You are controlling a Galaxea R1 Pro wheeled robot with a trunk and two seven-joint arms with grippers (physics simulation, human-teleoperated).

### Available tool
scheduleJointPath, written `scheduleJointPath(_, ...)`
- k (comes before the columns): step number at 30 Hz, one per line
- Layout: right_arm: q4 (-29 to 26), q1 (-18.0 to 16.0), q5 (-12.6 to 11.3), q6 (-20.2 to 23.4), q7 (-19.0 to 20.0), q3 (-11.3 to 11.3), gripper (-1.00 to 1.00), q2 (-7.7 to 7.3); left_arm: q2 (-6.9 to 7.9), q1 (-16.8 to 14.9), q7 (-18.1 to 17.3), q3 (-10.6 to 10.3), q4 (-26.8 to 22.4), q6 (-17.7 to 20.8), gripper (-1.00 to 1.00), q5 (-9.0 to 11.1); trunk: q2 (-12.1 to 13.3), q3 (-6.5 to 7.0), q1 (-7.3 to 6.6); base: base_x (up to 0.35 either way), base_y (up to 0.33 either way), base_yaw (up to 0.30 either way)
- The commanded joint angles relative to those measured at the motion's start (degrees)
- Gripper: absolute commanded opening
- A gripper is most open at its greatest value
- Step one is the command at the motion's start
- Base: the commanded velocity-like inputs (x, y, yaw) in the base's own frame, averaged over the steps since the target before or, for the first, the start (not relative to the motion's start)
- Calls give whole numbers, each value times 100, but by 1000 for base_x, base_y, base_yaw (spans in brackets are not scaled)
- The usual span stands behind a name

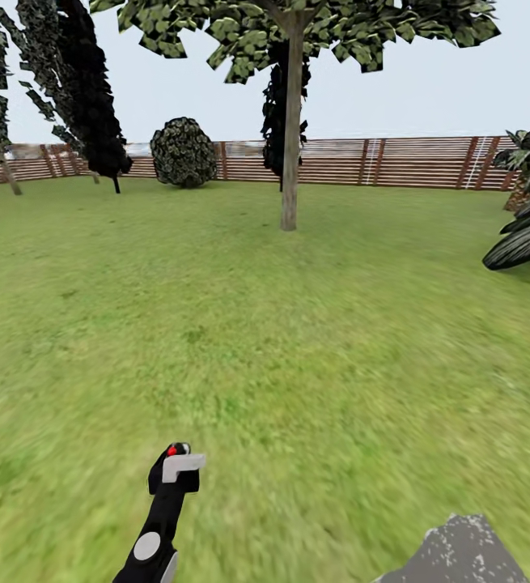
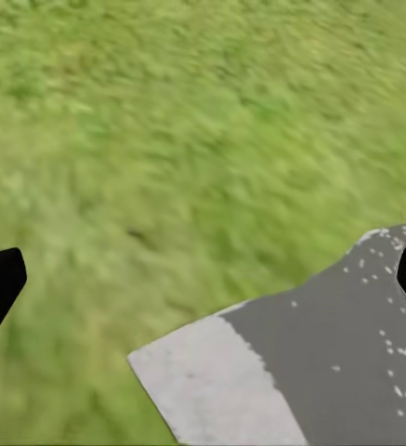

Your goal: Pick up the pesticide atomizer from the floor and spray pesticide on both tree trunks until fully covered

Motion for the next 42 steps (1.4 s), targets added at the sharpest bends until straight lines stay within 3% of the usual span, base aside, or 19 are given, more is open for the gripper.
scheduleJointPath(1,0,0,0,0,0,0,100,0,0,0,1,0,-1,0,-100,-3,0,0,0,341,-72,0)
scheduleJointPath(42,-97,-3,-14,-6,-19,-16,100,-24,0,0,1,0,-1,0,-100,-2,0,0,0,341,-72,0)
